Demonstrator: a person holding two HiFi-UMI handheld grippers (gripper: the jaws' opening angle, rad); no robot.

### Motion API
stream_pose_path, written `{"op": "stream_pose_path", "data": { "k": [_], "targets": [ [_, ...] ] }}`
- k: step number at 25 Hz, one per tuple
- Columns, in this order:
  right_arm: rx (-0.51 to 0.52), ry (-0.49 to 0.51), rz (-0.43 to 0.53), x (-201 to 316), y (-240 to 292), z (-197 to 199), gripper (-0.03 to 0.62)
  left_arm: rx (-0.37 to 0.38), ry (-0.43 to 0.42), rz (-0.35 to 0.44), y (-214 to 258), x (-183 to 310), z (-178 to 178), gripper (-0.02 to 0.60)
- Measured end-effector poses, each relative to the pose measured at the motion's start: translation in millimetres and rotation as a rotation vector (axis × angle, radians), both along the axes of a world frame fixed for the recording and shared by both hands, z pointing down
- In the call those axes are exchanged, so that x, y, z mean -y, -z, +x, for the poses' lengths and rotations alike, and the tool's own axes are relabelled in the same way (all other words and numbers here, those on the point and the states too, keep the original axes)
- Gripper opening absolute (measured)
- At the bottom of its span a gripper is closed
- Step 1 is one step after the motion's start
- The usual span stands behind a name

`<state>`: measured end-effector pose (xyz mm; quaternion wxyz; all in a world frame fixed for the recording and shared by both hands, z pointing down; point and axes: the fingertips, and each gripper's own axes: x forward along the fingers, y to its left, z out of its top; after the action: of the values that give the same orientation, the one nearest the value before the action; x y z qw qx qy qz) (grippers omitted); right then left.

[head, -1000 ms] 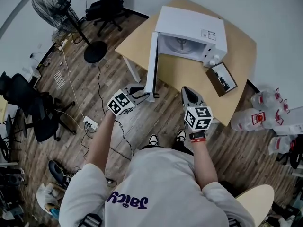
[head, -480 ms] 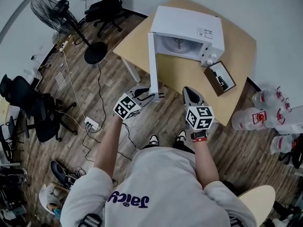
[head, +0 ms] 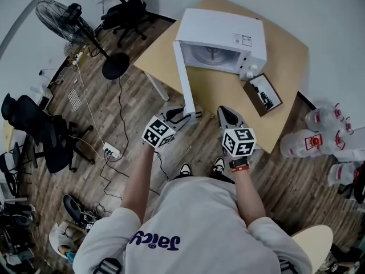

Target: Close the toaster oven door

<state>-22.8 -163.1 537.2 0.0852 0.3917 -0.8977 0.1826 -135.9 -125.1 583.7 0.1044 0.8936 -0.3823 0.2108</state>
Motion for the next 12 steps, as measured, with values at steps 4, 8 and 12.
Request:
{"op": "stream_pose_path", "data": {
  "k": [4, 8, 12],
  "targets": [
    [0.003, 0.008, -0.001, 4, 1, 7, 0.015, -0.004, 0.025, -0.002, 0, 3, 8, 0.156],
    [0.009, 0.006, -0.002, 9, 0, 15, 0.015, 0.001, 0.056, -0.006, 0, 8, 15, 0.156],
    [0.016, 0.002, 0.004, 14, 1, 22, 0.015, 0.004, 0.071, -0.012, 0, 13, 23, 0.156]
  ]
}}
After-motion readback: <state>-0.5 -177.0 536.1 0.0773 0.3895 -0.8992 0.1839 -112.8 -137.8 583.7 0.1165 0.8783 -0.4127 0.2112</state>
